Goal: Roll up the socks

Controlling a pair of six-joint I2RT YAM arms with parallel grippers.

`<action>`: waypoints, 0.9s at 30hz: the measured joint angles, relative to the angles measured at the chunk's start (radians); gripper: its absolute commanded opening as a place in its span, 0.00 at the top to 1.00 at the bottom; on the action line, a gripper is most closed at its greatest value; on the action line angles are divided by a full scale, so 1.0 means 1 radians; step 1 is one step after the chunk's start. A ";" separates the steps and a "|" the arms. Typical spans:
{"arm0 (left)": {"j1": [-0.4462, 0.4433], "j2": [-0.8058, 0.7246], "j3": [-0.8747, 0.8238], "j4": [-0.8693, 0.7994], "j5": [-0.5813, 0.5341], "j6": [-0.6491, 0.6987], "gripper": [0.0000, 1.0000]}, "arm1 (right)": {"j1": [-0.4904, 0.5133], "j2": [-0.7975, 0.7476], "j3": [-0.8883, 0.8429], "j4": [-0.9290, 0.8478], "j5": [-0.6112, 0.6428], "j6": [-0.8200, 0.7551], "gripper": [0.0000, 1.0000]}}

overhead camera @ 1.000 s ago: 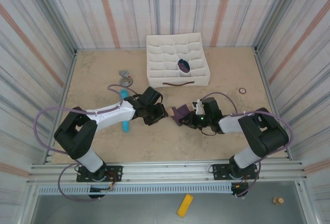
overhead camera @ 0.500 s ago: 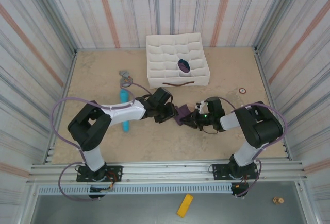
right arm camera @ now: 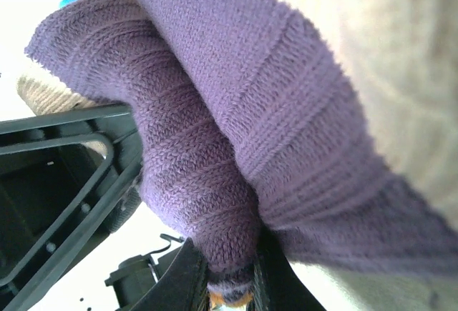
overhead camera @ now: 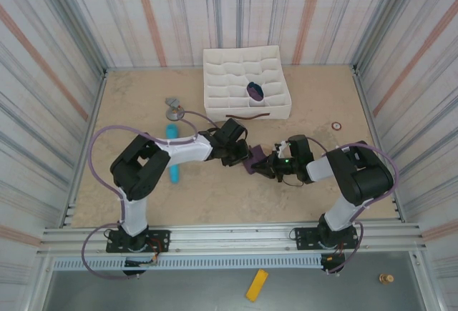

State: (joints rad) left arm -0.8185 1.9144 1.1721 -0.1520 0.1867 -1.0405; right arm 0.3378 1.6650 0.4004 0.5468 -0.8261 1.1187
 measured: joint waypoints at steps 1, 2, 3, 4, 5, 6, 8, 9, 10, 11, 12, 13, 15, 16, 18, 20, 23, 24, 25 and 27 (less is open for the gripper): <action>0.000 0.004 0.005 -0.001 0.001 -0.003 0.72 | 0.000 -0.005 -0.002 -0.004 0.006 0.000 0.83; 0.000 0.006 0.008 0.000 0.003 -0.005 0.80 | 0.000 -0.012 -0.002 -0.010 0.012 0.000 0.77; 0.000 0.006 0.009 0.000 0.004 -0.009 0.86 | 0.000 -0.020 -0.002 -0.021 0.019 0.000 0.74; 0.000 0.006 0.011 -0.002 0.004 -0.010 0.91 | 0.000 -0.030 -0.001 -0.035 0.026 -0.004 0.70; 0.000 0.006 0.014 -0.004 0.003 -0.010 0.95 | 0.000 -0.041 0.002 -0.059 0.034 -0.011 0.66; 0.000 0.006 0.016 -0.008 0.003 -0.010 0.97 | 0.000 -0.053 0.008 -0.086 0.041 -0.024 0.63; 0.002 0.006 0.020 -0.016 0.003 -0.008 1.00 | 0.003 -0.082 0.035 -0.177 0.064 -0.062 0.56; 0.003 0.006 0.021 -0.023 0.002 -0.008 1.00 | 0.009 -0.097 0.052 -0.222 0.079 -0.085 0.52; 0.006 0.006 0.021 -0.027 0.002 -0.007 1.00 | 0.017 -0.114 0.069 -0.269 0.099 -0.110 0.47; 0.009 0.004 0.021 -0.032 0.001 -0.007 1.00 | 0.026 -0.131 0.083 -0.314 0.122 -0.136 0.42; 0.014 0.001 0.021 -0.039 -0.002 -0.006 1.00 | 0.040 -0.152 0.099 -0.366 0.154 -0.163 0.34; 0.021 -0.006 0.018 -0.050 -0.006 -0.006 1.00 | 0.055 -0.174 0.114 -0.412 0.180 -0.191 0.27; 0.037 -0.027 0.001 -0.070 -0.016 -0.006 1.00 | 0.095 -0.214 0.144 -0.486 0.241 -0.249 0.23; 0.047 -0.042 -0.013 -0.084 -0.024 -0.006 1.00 | 0.122 -0.235 0.162 -0.518 0.275 -0.283 0.23; 0.063 -0.073 -0.040 -0.111 -0.033 -0.006 1.00 | 0.181 -0.262 0.198 -0.570 0.343 -0.352 0.22; 0.077 -0.105 -0.068 -0.136 -0.037 -0.007 1.00 | 0.248 -0.276 0.233 -0.602 0.419 -0.421 0.22; 0.088 -0.150 -0.116 -0.159 -0.041 -0.015 1.00 | 0.365 -0.288 0.257 -0.607 0.541 -0.527 0.21; 0.088 -0.166 -0.132 -0.164 -0.039 -0.023 1.00 | 0.408 -0.290 0.257 -0.603 0.586 -0.564 0.22; 0.088 -0.179 -0.146 -0.168 -0.038 -0.030 1.00 | 0.444 -0.290 0.257 -0.600 0.627 -0.597 0.22; 0.088 -0.193 -0.165 -0.169 -0.033 -0.042 1.00 | 0.513 -0.290 0.251 -0.576 0.705 -0.660 0.23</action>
State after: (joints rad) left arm -0.7303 1.7210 1.0073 -0.3206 0.1535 -1.0824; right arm 0.8505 1.3750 0.6510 -0.0292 -0.1211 0.4591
